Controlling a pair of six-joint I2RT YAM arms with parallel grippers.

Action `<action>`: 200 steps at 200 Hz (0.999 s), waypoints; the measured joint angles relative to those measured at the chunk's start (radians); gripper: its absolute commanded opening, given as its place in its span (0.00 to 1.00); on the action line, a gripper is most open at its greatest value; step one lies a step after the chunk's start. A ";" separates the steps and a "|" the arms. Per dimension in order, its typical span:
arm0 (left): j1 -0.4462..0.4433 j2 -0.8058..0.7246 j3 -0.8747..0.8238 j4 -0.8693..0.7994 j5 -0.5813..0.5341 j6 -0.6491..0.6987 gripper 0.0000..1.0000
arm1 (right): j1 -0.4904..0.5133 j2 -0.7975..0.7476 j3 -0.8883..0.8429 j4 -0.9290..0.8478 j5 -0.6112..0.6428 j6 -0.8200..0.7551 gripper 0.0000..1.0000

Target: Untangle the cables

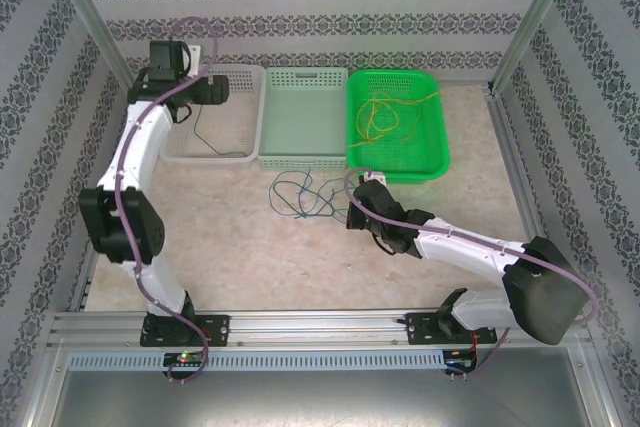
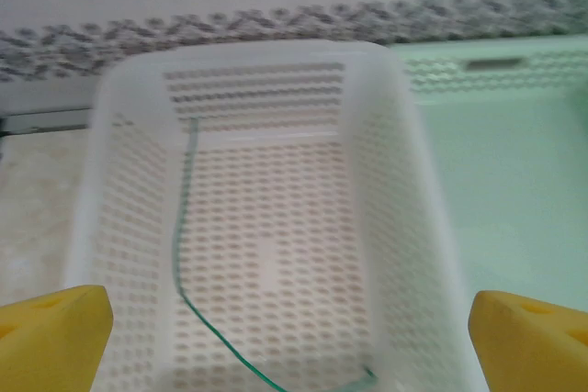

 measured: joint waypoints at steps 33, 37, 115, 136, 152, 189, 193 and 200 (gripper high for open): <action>-0.215 -0.156 -0.279 0.080 0.067 0.081 1.00 | 0.000 0.000 -0.005 -0.014 -0.001 0.011 0.00; -0.248 -0.163 -0.310 0.083 0.082 0.096 0.99 | 0.000 0.000 -0.005 -0.016 -0.001 0.011 0.00; -0.572 -0.180 -0.668 0.086 0.279 0.266 0.83 | -0.059 0.000 -0.005 -0.020 -0.025 0.010 0.00; -0.611 -0.165 -0.661 0.089 0.269 0.290 0.79 | -0.066 0.000 -0.006 -0.021 -0.032 0.010 0.00; -0.623 -0.122 -0.647 0.103 0.266 0.299 0.77 | -0.066 0.000 -0.006 -0.021 -0.035 0.010 0.00; -0.624 0.014 -0.603 0.121 0.221 0.309 0.71 | -0.066 -0.001 -0.008 -0.021 -0.038 0.010 0.00; -0.624 0.029 -0.595 0.121 0.210 0.311 0.71 | -0.066 -0.003 -0.009 -0.021 -0.038 0.010 0.00; -0.625 0.051 -0.584 0.120 0.193 0.311 0.71 | -0.066 -0.005 -0.011 -0.021 -0.038 0.010 0.00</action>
